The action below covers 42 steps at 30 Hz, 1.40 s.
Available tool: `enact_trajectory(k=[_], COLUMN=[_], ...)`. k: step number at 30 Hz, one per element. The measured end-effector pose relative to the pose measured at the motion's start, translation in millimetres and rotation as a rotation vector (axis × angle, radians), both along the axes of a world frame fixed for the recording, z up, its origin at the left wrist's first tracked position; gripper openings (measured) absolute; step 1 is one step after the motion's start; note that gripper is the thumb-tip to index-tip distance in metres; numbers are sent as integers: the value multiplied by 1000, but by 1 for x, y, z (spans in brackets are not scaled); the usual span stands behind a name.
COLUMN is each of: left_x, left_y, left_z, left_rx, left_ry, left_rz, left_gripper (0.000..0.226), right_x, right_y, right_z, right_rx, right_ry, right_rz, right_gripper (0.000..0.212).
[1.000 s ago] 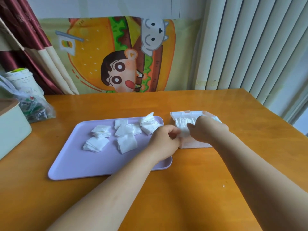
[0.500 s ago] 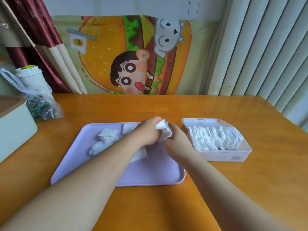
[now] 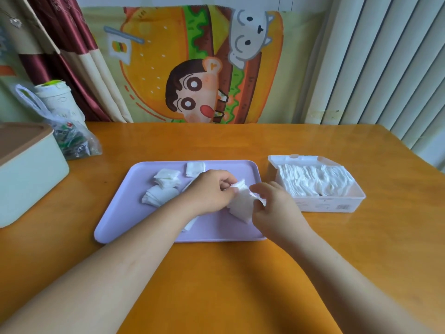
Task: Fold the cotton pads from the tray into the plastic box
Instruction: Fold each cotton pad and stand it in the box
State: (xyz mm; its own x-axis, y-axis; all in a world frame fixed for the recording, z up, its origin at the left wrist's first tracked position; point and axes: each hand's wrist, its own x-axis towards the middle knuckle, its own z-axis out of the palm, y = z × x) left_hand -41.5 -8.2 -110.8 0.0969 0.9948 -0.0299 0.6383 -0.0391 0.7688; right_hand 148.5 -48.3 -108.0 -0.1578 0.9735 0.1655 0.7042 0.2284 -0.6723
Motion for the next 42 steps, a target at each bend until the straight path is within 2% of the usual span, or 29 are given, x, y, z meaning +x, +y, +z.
enact_trajectory(k=[1,3,6,11,14,17,20,22,24,31,38,42], left_x=[0,4,8,4,0,-1,3,8,11,14,15,14], left_y=[-3,-9,-15,-20,-29,-45,-59,-63,-64,-59,-63,-66], left_z=[1,2,2,8,16,14,6,0,-6,-21,-25,-24], left_rx=[-13,-22,7,87,112,44,4,-51,-99,-102,-60,-62], left_ry=[13,63,94,-28,-211,-430,-541,-683,-800,-809,-720,-672], left_rz=[-20,-57,-2,209,208,125,71,99,146,152,88,95], left_gripper=[28,35,19,18,26,33,28,20,22,28,35,30], right_x=[0,-3,-5,-1,0,0,2,4,5,6,6,7], right_y=[-4,-11,-16,-10,-8,-10,-15,-17,-19,-15,-14,-14], right_z=[0,5,7,1,-1,-5,-9,-17,-23,-35,-42,-39], right_rx=[36,-61,-272,-311,-251,-239,-269,-280,-270,-88,139,196], right_ry=[25,86,125,235,364,550,730,842,903,722,472,398], right_rz=[-16,-14,23,18,21,39,52,37,32,0,164,205], right_gripper=[38,36,37,29,37,49,37,33,29,38,52,44])
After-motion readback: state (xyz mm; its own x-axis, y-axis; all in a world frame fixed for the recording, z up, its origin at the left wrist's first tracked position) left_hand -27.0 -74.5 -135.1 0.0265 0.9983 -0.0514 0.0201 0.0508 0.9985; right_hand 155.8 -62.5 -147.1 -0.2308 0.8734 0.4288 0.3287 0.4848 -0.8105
